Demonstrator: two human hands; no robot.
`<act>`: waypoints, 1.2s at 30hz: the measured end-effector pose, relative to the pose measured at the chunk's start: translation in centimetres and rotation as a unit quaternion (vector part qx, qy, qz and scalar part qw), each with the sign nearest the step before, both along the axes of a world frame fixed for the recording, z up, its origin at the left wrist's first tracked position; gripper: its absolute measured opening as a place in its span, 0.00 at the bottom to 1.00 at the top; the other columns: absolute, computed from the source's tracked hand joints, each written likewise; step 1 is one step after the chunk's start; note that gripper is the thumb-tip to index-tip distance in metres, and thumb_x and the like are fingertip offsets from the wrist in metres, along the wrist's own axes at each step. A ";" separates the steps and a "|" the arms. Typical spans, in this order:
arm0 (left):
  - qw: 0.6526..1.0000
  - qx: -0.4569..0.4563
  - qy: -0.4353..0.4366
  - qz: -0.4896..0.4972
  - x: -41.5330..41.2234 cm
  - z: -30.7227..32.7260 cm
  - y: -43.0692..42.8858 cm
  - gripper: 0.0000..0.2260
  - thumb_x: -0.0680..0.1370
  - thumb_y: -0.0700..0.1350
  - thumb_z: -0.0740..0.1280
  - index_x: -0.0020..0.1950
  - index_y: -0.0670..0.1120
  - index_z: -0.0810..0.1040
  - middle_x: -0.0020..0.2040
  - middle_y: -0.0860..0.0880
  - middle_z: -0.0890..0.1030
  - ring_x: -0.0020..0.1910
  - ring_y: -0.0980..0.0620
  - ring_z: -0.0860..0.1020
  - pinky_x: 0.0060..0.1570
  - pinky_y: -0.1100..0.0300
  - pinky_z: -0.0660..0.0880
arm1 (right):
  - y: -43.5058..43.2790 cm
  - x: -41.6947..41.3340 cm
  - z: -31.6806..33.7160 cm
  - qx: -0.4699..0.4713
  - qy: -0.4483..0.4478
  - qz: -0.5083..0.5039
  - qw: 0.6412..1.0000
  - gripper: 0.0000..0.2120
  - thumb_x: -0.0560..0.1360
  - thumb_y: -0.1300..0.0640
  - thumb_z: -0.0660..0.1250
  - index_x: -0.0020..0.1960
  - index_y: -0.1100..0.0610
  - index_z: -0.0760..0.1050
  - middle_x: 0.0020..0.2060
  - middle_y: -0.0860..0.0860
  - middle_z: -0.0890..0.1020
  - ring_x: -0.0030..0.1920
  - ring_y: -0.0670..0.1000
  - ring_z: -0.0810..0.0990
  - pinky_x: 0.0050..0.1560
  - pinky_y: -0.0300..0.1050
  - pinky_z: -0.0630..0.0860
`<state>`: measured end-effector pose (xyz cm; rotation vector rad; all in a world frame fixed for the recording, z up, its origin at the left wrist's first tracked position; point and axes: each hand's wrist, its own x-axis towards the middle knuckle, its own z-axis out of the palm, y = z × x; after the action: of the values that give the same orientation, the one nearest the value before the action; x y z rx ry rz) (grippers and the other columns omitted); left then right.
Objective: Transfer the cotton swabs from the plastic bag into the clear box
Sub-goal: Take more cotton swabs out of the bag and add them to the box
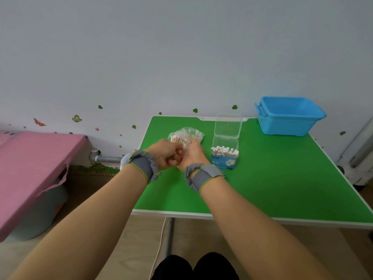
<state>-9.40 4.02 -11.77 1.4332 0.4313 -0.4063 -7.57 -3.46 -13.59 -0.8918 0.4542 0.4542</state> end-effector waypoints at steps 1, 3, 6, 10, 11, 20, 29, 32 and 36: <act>1.000 0.007 -0.002 -0.004 -0.1 0.0 0.1 0.13 0.80 0.36 0.57 0.35 0.43 0.66 0.29 0.48 0.68 0.15 0.59 0.62 0.14 0.72 0.54 | 0.0 0.1 0.3 0.001 -0.008 0.005 1.000 0.13 0.80 0.48 0.54 0.41 0.55 0.66 0.30 0.52 0.68 0.23 0.49 0.67 0.20 0.32 0.64; 1.000 0.016 -0.004 -0.002 -0.3 0.0 0.1 0.13 0.80 0.36 0.58 0.35 0.42 0.67 0.24 0.49 0.70 0.15 0.59 0.62 0.15 0.72 0.55 | -0.3 0.6 0.9 0.017 -0.026 -0.001 1.000 0.15 0.80 0.47 0.52 0.41 0.54 0.67 0.34 0.53 0.71 0.28 0.50 0.69 0.26 0.37 0.64; 1.000 0.022 -0.004 0.008 -0.4 0.0 0.4 0.12 0.81 0.36 0.58 0.36 0.41 0.67 0.24 0.49 0.69 0.15 0.59 0.62 0.16 0.72 0.55 | -0.8 0.7 1.1 0.041 -0.035 -0.010 0.998 0.17 0.80 0.45 0.50 0.48 0.54 0.71 0.41 0.54 0.74 0.35 0.52 0.71 0.33 0.40 0.65; 1.000 0.005 -0.004 0.018 -0.2 0.1 0.3 0.12 0.81 0.37 0.58 0.37 0.41 0.67 0.24 0.48 0.69 0.15 0.58 0.63 0.15 0.72 0.55 | -0.7 -0.5 0.0 0.011 0.004 0.010 1.000 0.26 0.79 0.39 0.52 0.63 0.59 0.69 0.43 0.57 0.74 0.33 0.52 0.71 0.37 0.44 0.71; 1.000 -0.001 -0.001 0.018 -0.1 0.1 0.2 0.13 0.81 0.37 0.57 0.36 0.41 0.67 0.24 0.48 0.69 0.15 0.58 0.63 0.14 0.72 0.55 | -0.5 -0.8 -0.2 0.010 0.011 0.004 1.000 0.26 0.79 0.40 0.53 0.64 0.60 0.68 0.38 0.57 0.73 0.32 0.52 0.70 0.36 0.44 0.72; 0.999 0.030 -0.025 0.002 -0.9 0.2 0.1 0.13 0.80 0.37 0.59 0.35 0.41 0.70 0.26 0.49 0.68 0.16 0.59 0.63 0.16 0.72 0.55 | -0.7 0.1 1.7 0.013 -0.024 0.006 1.000 0.22 0.78 0.38 0.51 0.55 0.55 0.69 0.38 0.55 0.74 0.28 0.50 0.68 0.23 0.32 0.63; 0.999 0.036 -0.012 -0.020 -1.9 -0.1 -0.2 0.09 0.79 0.37 0.60 0.40 0.41 0.74 0.24 0.50 0.70 0.17 0.59 0.63 0.16 0.71 0.56 | -1.5 -1.1 0.1 0.013 -0.003 0.045 0.999 0.29 0.74 0.37 0.62 0.55 0.64 0.67 0.32 0.54 0.68 0.28 0.49 0.64 0.28 0.41 0.63; 0.999 0.048 -0.008 -0.022 -2.2 -0.2 -0.3 0.12 0.80 0.39 0.61 0.37 0.42 0.71 0.27 0.49 0.68 0.17 0.59 0.63 0.16 0.70 0.57 | -1.5 -1.6 -0.1 0.001 -0.009 0.070 0.998 0.26 0.71 0.37 0.66 0.47 0.60 0.68 0.28 0.52 0.65 0.25 0.48 0.63 0.26 0.38 0.62; 0.995 0.092 -0.018 -0.028 -2.8 0.1 -0.6 0.15 0.80 0.40 0.60 0.33 0.42 0.68 0.28 0.47 0.68 0.19 0.57 0.63 0.16 0.68 0.59 | -1.1 -2.4 -0.6 -0.027 -0.008 0.115 0.993 0.24 0.71 0.39 0.69 0.34 0.59 0.69 0.22 0.50 0.63 0.22 0.48 0.64 0.26 0.38 0.65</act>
<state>-12.23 3.46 -11.68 1.6328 0.4080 -0.3922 -9.98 -4.55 -14.22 -1.0033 0.3521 0.6474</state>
